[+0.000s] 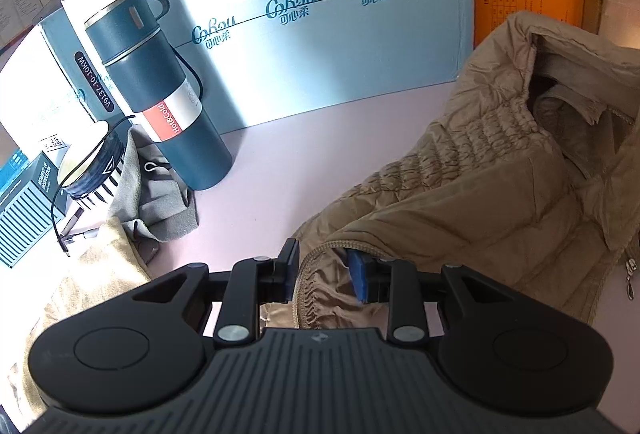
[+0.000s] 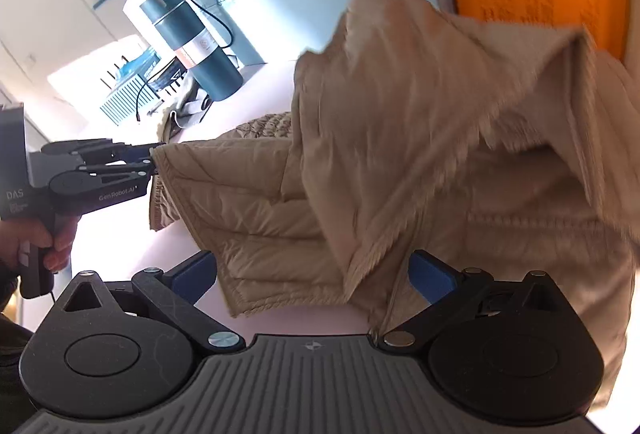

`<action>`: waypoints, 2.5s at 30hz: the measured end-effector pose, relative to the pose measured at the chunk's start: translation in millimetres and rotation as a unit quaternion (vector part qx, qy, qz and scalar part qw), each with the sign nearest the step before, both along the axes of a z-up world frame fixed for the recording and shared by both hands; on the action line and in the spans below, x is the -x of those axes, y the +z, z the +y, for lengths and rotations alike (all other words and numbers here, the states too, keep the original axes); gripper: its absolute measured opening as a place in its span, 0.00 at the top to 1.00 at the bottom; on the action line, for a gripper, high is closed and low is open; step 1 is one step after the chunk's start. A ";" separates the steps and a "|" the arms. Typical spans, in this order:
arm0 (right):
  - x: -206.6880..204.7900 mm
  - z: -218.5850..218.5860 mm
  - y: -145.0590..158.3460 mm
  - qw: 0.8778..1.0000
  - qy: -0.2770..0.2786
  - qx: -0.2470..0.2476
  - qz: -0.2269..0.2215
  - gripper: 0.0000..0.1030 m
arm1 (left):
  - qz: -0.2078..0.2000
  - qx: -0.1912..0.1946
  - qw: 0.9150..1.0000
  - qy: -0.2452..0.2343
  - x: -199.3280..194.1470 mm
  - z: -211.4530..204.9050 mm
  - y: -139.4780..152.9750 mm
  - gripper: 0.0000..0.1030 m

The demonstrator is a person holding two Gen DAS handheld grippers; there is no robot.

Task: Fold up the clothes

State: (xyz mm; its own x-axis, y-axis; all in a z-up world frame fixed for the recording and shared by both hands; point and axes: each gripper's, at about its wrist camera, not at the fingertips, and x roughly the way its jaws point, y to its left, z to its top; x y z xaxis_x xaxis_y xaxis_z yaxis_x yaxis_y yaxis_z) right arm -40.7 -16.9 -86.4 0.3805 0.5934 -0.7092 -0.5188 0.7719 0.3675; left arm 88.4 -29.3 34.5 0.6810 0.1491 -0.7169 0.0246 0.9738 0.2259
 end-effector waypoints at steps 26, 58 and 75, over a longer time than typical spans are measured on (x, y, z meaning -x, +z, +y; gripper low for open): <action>61.6 -7.7 -54.7 0.969 -0.026 0.222 -0.103 0.00 | 0.009 0.030 0.997 0.070 -11.6 24.8 -4.1 0.59; 99.0 -84.5 22.9 0.970 -0.198 -0.014 -0.142 0.85 | 0.037 0.020 0.998 0.039 20.3 10.2 -16.6 0.46; 137.4 -119.2 2.6 0.924 -0.365 0.101 -0.061 0.37 | 0.043 0.015 0.999 0.010 37.2 0.0 -18.0 0.34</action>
